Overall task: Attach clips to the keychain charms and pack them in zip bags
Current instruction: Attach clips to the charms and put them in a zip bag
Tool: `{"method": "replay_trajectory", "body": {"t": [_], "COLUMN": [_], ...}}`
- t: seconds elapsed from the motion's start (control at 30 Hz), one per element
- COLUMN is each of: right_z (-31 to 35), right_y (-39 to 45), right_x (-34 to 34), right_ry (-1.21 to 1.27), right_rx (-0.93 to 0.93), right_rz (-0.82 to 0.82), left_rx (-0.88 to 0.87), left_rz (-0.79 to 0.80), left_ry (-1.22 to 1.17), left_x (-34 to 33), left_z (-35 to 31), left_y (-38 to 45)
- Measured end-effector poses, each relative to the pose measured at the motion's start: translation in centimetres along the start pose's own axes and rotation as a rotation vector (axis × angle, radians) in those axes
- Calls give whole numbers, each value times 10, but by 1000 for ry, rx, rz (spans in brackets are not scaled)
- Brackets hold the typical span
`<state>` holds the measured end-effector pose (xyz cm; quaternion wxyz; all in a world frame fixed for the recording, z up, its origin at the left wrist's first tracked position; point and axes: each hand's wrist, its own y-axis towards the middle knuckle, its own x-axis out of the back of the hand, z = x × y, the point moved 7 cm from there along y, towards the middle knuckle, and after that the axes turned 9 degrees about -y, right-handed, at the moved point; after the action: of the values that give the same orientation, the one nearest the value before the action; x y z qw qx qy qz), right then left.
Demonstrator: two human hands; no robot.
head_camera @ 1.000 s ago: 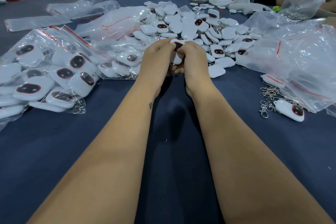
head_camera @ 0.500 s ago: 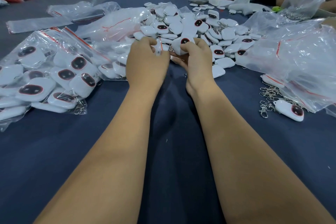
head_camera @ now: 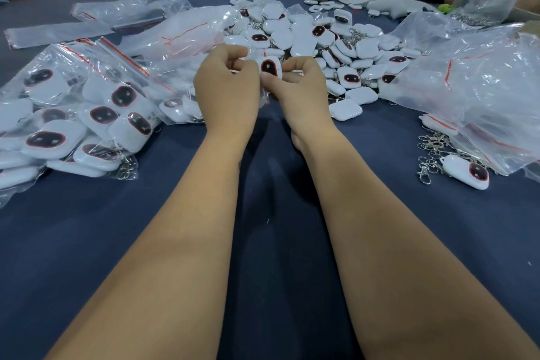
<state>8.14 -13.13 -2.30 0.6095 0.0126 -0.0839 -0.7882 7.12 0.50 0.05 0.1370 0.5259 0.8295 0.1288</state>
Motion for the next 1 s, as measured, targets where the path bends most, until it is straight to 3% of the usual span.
{"method": "replay_trajectory", "body": {"t": [0.07, 0.3, 0.4, 0.5, 0.6, 0.77, 1.0], "right_z": [3, 11, 10, 15, 14, 2, 0], "right_y": [-1, -6, -2, 0, 3, 5, 4], "right_x": [-4, -28, -28, -14, 7, -4, -2], "right_ry": [-5, -425, -585, -663, -760, -1214, -1302], "right_rx": [21, 195, 252, 297, 246, 295, 268], "right_rz": [28, 253, 176, -3, -170, -4, -50], "left_rx": [-26, -108, -112, -30, -40, -168, -142], "left_rz": [19, 43, 91, 189, 294, 331, 316], "left_ry": [-26, -1, 80, 167, 429, 739, 833], "left_x": [-2, -3, -8, -17, -28, -32, -27], "left_z": [-4, -11, -9, 2, 13, 14, 18], "left_y": [-2, -5, -7, -6, -7, -10, -8]}}
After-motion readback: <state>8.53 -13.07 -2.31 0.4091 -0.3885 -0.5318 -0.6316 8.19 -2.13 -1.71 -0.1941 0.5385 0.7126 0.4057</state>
